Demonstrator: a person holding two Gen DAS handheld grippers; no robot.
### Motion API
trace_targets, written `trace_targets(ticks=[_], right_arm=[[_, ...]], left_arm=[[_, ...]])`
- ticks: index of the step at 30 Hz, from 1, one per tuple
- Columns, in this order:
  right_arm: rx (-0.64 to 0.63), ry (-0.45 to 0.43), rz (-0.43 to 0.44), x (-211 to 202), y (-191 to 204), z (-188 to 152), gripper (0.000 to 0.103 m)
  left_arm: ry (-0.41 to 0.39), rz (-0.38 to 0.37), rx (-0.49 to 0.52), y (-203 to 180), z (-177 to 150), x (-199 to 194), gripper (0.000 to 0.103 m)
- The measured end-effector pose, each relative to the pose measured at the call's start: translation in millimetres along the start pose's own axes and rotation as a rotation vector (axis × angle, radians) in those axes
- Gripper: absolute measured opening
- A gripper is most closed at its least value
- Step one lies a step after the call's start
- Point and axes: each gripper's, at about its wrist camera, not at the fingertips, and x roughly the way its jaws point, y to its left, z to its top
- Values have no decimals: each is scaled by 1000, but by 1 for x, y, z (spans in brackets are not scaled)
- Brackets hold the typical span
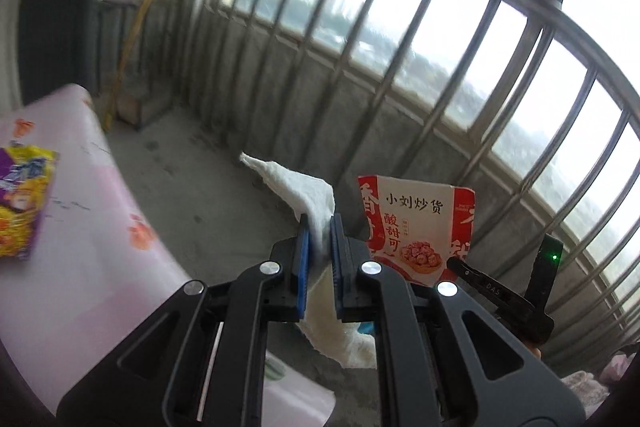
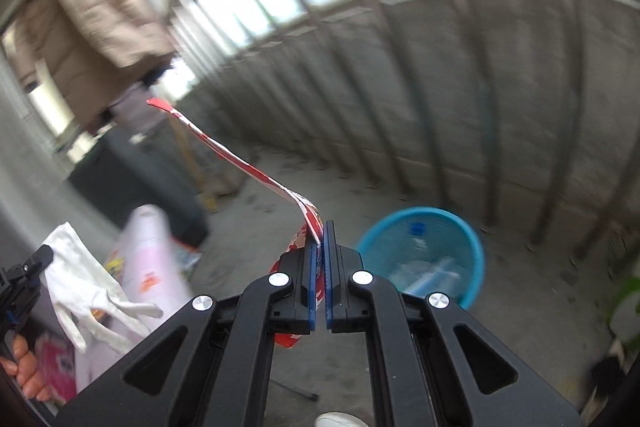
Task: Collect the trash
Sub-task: 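Carry the cloth and snack bag to the wastebasket and open both tools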
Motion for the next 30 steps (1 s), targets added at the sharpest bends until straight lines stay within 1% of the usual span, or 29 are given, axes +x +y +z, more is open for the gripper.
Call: trace_targets(ticks=[2,3,6,8,11,12,13,14,15,16,17,18,20,21,24,25,28,30], right_arm=[[36,14,-51,14,-19,-2,3],[65,30,-75,23,-29,-3,3],[118,73,-120,50,-51,-7,4],[150,103,-132,66,-58,-7,4],[195,133,-145,92,-71,-6,4],[211,143,-143,99,-72,-7,5],[233,157,-149,111,-79,-7,6],[247,168,-163,124,-85,-8,6],[259,186,-174,136,-92,-11,11],[282,224,-184,154,-103,-15,28],[302,264,-205,171,-114,-20,40],[313,304,-236,186,-122,-26,48],[322,386,-311,207,-142,-44,48],[331,396,-326,208,-145,-48,48],[358,358,-318,193,-157,-63,48],[363,346,-318,189,-160,-65,48],[371,318,-302,179,-167,-65,48],[358,296,-286,177,-169,-57,48]], left_arm=[[65,-14,13,-10,2,37,8],[114,-23,31,-19,1,65,8],[202,-39,68,-39,-6,121,8],[252,-45,86,-50,-9,154,8],[298,-49,116,-65,-7,195,8],[325,-37,127,-70,-8,215,8],[338,-31,123,-74,-7,227,9],[348,-31,114,-75,-8,245,18],[359,-31,111,-76,-6,257,38],[387,-5,108,-75,-8,274,46],[417,35,99,-73,-12,290,50],[442,55,80,-68,-15,298,50],[465,46,36,-58,-18,299,50],[465,43,22,-53,-16,295,50],[435,69,8,-36,-7,270,51],[412,79,0,-29,-2,259,51],[356,97,-6,-17,8,230,52],[321,111,-2,-11,12,210,54]])
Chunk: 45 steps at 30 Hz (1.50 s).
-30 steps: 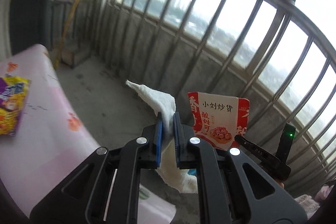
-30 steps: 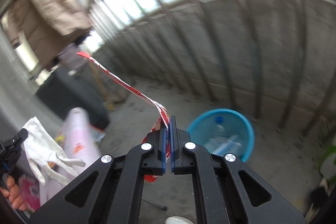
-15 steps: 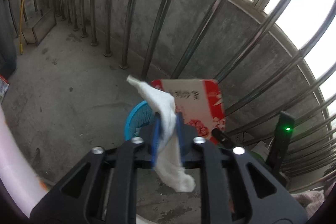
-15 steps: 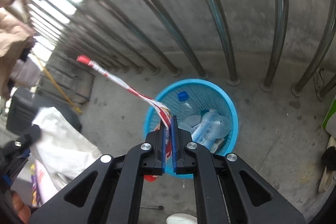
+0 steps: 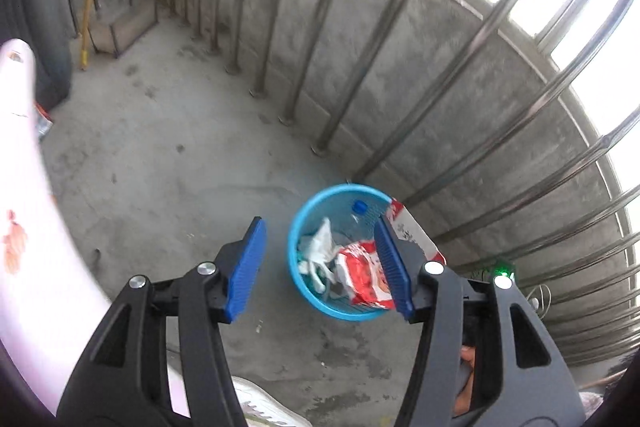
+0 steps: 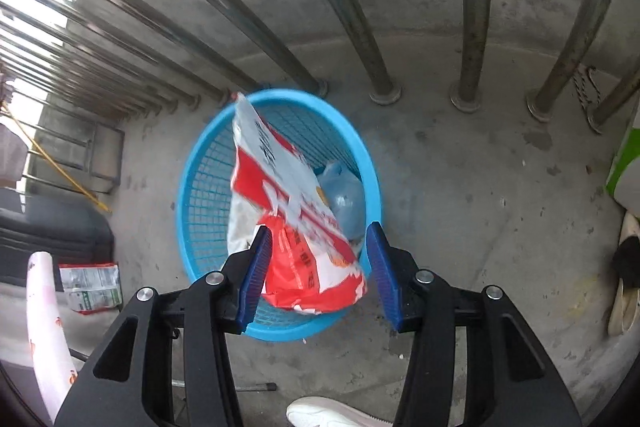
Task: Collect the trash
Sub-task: 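Carry the cloth and snack bag to the wastebasket and open both tools, then move both tools back to the table toward the purple noodle bag, then grasp the purple noodle bag with the right tool and lift it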
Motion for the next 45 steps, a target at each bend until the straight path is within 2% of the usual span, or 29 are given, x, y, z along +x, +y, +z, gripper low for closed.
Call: trace_targets(ticks=[3,8,10,12,14,18,21,24,28,33,36,38,39,41,45], right_arm=[[15,-17,43,-8,-1,6,49],[29,-94,233,-42,9,9,49],[-9,-135,300,-63,22,10,49],[-40,-158,336,-78,32,11,49],[-85,-189,380,-99,47,8,49],[-199,-210,438,-133,89,-3,49],[-332,-178,498,-152,138,-22,49],[-518,-97,564,-165,209,-57,49],[-701,23,649,-167,293,-109,49],[-839,217,631,-138,391,-181,49],[-912,274,612,-122,434,-213,49],[-956,314,596,-109,462,-234,49],[-968,341,587,-99,478,-245,49],[-981,370,565,-87,491,-261,49],[-1008,373,518,-66,525,-286,49]], left_arm=[[-41,-1,-8,10,-5,-28,54],[-108,6,-26,27,-21,-80,57],[-156,12,-27,33,-28,-102,57],[-251,42,-44,47,-41,-132,57],[-306,65,-65,60,-52,-155,57],[-405,140,-148,103,-85,-211,57],[-460,205,-218,140,-108,-246,57],[-514,263,-282,177,-125,-279,57],[-570,354,-377,233,-148,-316,57],[-595,420,-456,297,-167,-337,57],[-597,433,-492,330,-168,-336,56],[-590,428,-520,352,-164,-332,48],[-585,423,-536,366,-161,-331,48],[-551,409,-566,392,-153,-322,47],[-479,314,-646,446,-137,-296,46]])
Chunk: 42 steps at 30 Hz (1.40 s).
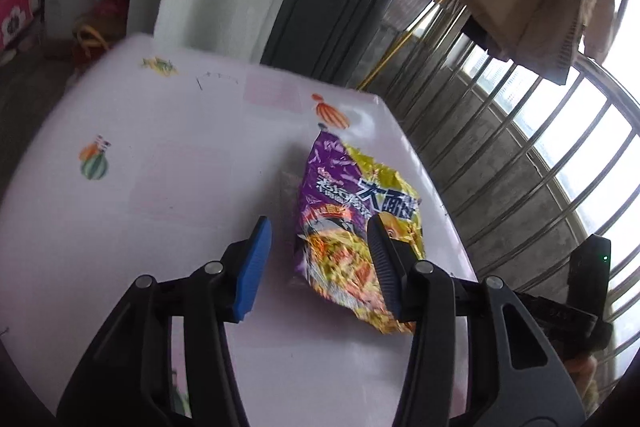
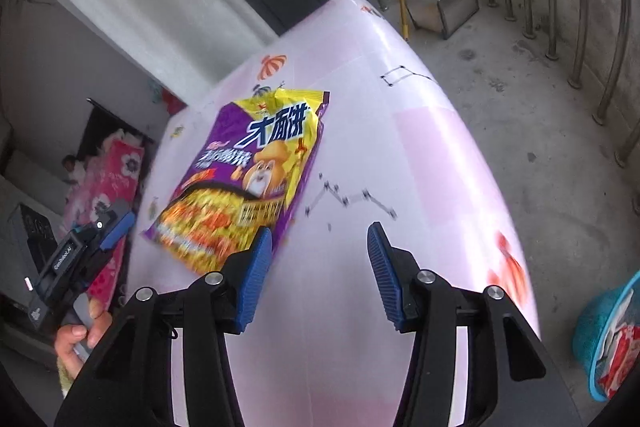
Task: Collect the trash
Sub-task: 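Grasp the purple noodle bag with the right tool and lift it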
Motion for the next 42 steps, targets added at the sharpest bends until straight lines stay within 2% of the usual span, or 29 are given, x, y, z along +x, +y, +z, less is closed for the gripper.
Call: trace_targets(ticks=[4,8,10,18,24,28,32,35,38,42], right_arm=[[6,18,-18,39,12,15,47],[-32,36,-26,58,24,18,34],[-56,38,-29,67,31,17,23],[-145,68,-27,68,47,-3,10],[-210,116,-16,48,48,-35,7],[-217,159,6,21,44,-73,7],[-188,192,44,-12,37,-120,7],[-158,192,86,-35,28,-155,7],[-148,174,106,-56,27,-188,7],[-190,151,97,-69,32,-207,7]], left_arm=[[73,-6,-8,10,5,39,45],[143,-7,-20,17,1,66,25],[170,-29,-29,18,-4,72,15],[233,-37,13,10,-32,66,11],[284,-68,58,3,-70,29,11],[301,-106,56,2,-105,-5,11],[284,-164,26,5,-147,-54,11],[261,-177,12,9,-176,-83,12],[235,-152,-20,11,-204,-110,13],[232,-102,2,11,-226,-129,19]])
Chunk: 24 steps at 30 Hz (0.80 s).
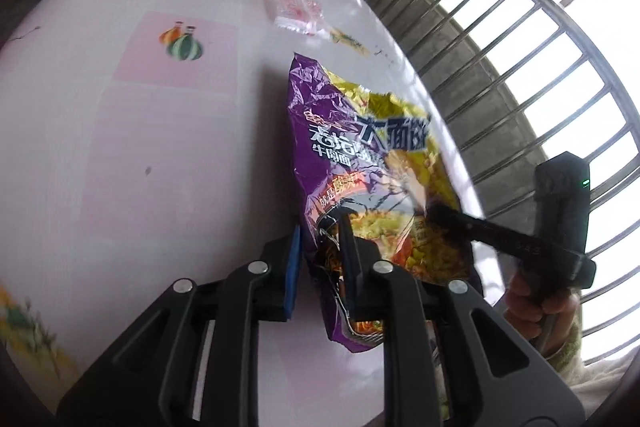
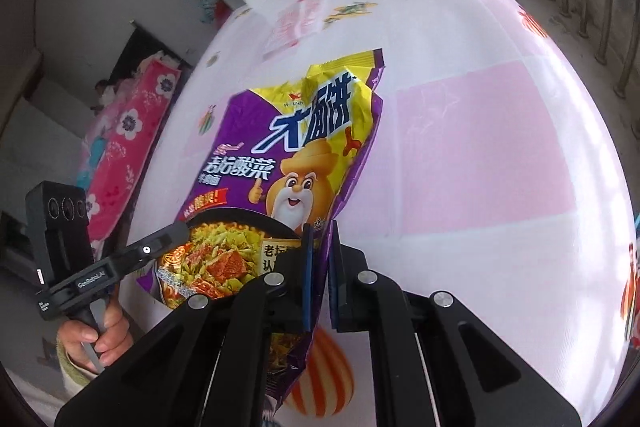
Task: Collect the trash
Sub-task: 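Grasp the purple noodle bag with the right tool and lift it, then grasp the clear plastic packet with the left tool while the right tool holds the noodle bag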
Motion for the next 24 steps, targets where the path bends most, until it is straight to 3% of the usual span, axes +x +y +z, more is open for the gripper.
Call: trace_targets(ticks=[1,3,5,7,11,15,18,24], right_arm=[[-18,-1,-8,0,3,0,7],[-54,-8,-22,-1,7,4,8],[-58,-28,-63,-1,10,12,18],[-30,-50,-96,-5,5,18,39],[13,-108,-112,-23,-7,28,49],[27,-169,-99,-34,-13,51,49],[18,-180,-53,-34,-11,80,49],[73,-57,76,21,-13,156,49]], left_arm=[[-9,13,4,-1,-3,-4,21],[-45,56,-5,0,-7,-14,35],[-79,94,-13,0,-5,-24,42],[-100,113,-20,2,-7,-33,43],[-152,131,-10,1,4,-48,43],[-178,125,19,-5,47,-43,43],[-154,97,22,-8,92,-22,43],[-71,48,-21,5,176,35,43]])
